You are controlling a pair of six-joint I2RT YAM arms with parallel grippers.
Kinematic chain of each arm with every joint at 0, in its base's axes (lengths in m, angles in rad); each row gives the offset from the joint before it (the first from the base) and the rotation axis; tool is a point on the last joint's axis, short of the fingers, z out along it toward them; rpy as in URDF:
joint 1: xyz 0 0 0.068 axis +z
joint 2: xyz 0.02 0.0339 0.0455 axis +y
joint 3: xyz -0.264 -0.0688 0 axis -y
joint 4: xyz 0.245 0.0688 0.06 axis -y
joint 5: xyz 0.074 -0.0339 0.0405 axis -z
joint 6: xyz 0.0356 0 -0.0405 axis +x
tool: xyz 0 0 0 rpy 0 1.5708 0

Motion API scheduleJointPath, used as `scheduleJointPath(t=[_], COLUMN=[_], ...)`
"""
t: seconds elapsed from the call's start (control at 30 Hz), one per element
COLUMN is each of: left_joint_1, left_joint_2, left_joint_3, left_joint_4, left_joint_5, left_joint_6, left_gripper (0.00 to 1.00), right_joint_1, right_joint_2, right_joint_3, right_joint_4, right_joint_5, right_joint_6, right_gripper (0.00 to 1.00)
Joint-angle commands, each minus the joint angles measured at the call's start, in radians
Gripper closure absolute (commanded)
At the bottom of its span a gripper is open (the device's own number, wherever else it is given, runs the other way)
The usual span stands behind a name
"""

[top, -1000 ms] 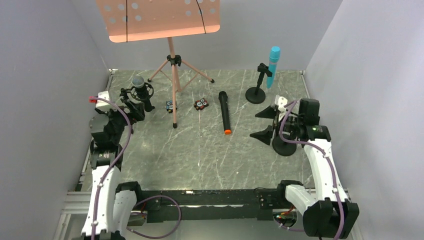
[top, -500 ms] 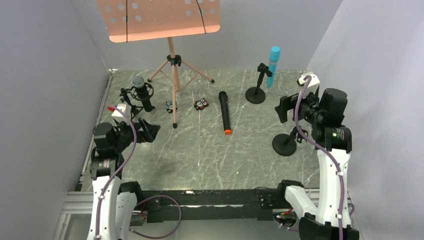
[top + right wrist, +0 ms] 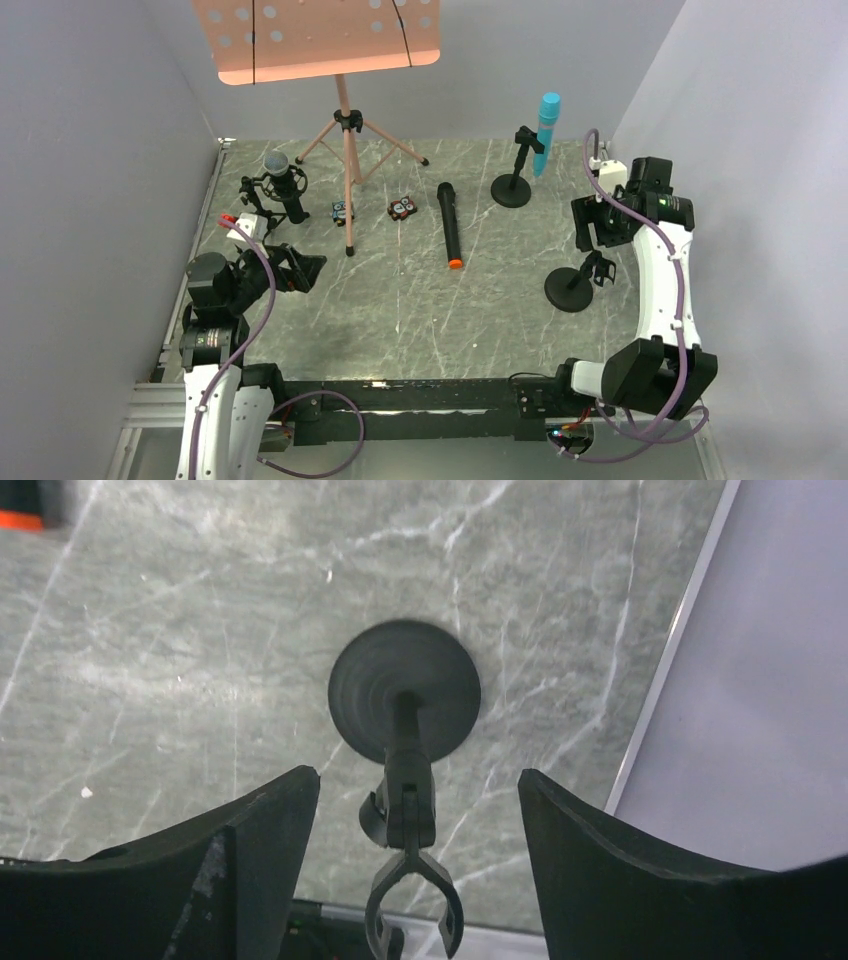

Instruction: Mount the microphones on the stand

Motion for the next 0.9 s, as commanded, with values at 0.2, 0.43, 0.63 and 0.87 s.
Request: scheduleJointPath(t=[0.2,0.43,0.63,0.87], left_joint_1=[-0.004,-0.006,-0.006,-0.007], left_joint_2=[-0.01,-0.015,-0.012,-0.012], left_joint_3=[0.025,0.02,0.022,0.02], left_joint_4=[0.002,0.003,0.001,0.005], left_joint_5=[0.023,0.018,0.014,0.02], left_joint_6=[0.02,0.021,0.022,0.023], left_gripper=[0.01,0.01,0.01,0.01], right_joint_1=[0.013,0.041,0.072,0.131], right_joint_2=[0.007,0.016,0.031,0.002], right_joint_3=[0.005,-0.016,-0.037,-0.022], right_joint_4=[-0.159,-0.156,-0.137,-0.129], right_joint_5=[0.065,0.064,0.078,0.067], right_joint_6=[-0.103,-0.101,-0.092,-0.103], right_gripper=[0.35,0.45,0.71,0.91])
